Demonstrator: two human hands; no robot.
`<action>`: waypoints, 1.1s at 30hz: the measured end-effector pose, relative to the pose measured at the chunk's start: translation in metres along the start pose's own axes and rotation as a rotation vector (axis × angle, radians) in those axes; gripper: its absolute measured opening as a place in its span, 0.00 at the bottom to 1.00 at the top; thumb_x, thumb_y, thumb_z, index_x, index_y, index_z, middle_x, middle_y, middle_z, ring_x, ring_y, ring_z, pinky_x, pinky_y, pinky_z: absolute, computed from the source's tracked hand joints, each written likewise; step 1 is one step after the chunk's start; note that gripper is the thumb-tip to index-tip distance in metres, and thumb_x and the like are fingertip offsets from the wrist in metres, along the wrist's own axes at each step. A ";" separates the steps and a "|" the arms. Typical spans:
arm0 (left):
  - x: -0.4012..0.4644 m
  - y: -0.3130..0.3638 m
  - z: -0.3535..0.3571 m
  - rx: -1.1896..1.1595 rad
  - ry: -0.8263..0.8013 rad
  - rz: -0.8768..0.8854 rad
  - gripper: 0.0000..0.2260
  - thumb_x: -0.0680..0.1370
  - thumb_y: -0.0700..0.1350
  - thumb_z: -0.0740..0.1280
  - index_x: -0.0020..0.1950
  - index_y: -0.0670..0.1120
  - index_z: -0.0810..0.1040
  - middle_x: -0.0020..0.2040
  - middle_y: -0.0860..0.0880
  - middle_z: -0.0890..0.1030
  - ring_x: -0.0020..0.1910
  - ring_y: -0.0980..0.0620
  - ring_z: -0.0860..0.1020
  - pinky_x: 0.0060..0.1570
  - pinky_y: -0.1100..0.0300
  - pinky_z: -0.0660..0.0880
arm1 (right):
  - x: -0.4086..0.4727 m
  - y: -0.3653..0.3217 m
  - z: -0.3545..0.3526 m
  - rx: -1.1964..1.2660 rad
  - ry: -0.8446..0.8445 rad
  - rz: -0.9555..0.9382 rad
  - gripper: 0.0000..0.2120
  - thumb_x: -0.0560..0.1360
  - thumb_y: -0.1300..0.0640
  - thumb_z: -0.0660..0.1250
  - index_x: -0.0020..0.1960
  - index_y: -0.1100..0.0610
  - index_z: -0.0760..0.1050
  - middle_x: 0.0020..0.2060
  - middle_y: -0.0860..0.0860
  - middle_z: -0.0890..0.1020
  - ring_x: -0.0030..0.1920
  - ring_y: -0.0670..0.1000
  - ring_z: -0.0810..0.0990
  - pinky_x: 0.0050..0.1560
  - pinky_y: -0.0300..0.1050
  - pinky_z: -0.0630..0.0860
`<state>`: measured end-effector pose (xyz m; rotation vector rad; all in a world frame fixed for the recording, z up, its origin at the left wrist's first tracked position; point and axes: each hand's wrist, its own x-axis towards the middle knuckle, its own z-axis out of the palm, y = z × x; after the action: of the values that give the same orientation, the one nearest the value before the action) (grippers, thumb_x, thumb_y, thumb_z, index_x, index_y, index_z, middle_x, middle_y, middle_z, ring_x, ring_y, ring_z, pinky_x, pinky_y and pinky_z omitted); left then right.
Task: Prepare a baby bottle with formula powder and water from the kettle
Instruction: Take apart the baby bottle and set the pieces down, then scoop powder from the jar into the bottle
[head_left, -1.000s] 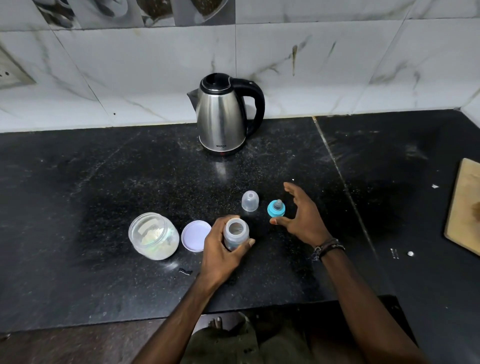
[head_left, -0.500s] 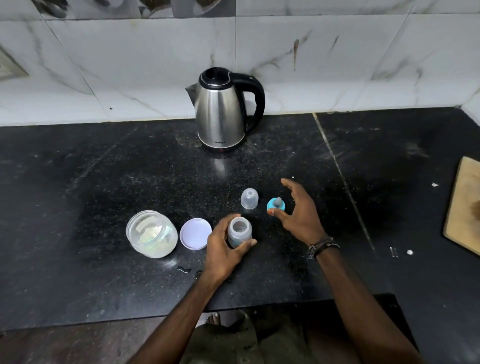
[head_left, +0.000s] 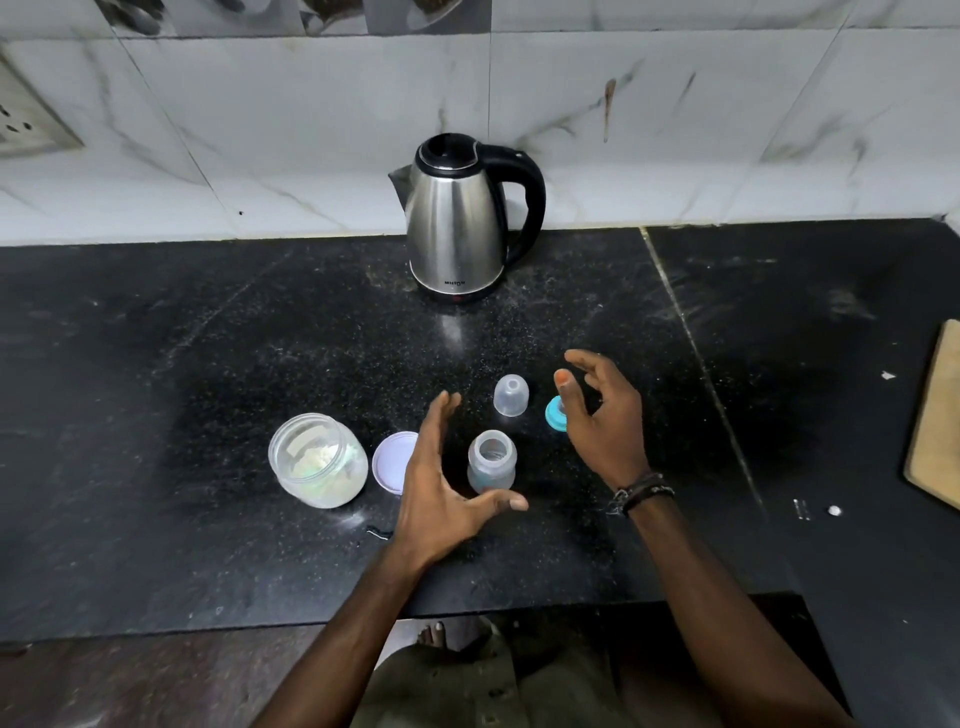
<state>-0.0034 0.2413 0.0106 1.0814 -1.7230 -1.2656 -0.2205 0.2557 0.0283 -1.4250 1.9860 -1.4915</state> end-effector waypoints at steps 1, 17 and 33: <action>0.000 0.008 -0.004 0.001 0.018 0.028 0.62 0.58 0.66 0.81 0.81 0.43 0.54 0.79 0.48 0.65 0.79 0.54 0.63 0.78 0.51 0.61 | 0.000 -0.006 0.002 0.030 0.045 -0.023 0.16 0.79 0.49 0.65 0.60 0.59 0.78 0.55 0.52 0.83 0.57 0.49 0.82 0.59 0.50 0.78; -0.006 0.029 -0.125 0.215 0.347 0.145 0.63 0.55 0.63 0.82 0.81 0.43 0.56 0.79 0.48 0.64 0.79 0.53 0.62 0.77 0.49 0.63 | -0.017 -0.121 0.078 0.194 -0.173 -0.283 0.09 0.76 0.65 0.70 0.56 0.62 0.79 0.49 0.52 0.85 0.51 0.48 0.83 0.54 0.43 0.80; -0.023 -0.049 -0.134 -0.068 0.251 -0.151 0.67 0.50 0.64 0.84 0.80 0.44 0.54 0.69 0.52 0.75 0.67 0.62 0.75 0.66 0.68 0.71 | -0.055 -0.124 0.147 -0.050 -0.608 -0.056 0.18 0.76 0.56 0.67 0.65 0.55 0.72 0.61 0.52 0.81 0.60 0.51 0.80 0.60 0.55 0.78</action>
<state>0.1357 0.2071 -0.0052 1.2902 -1.4243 -1.2120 -0.0252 0.2189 0.0522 -1.7064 1.6172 -0.8737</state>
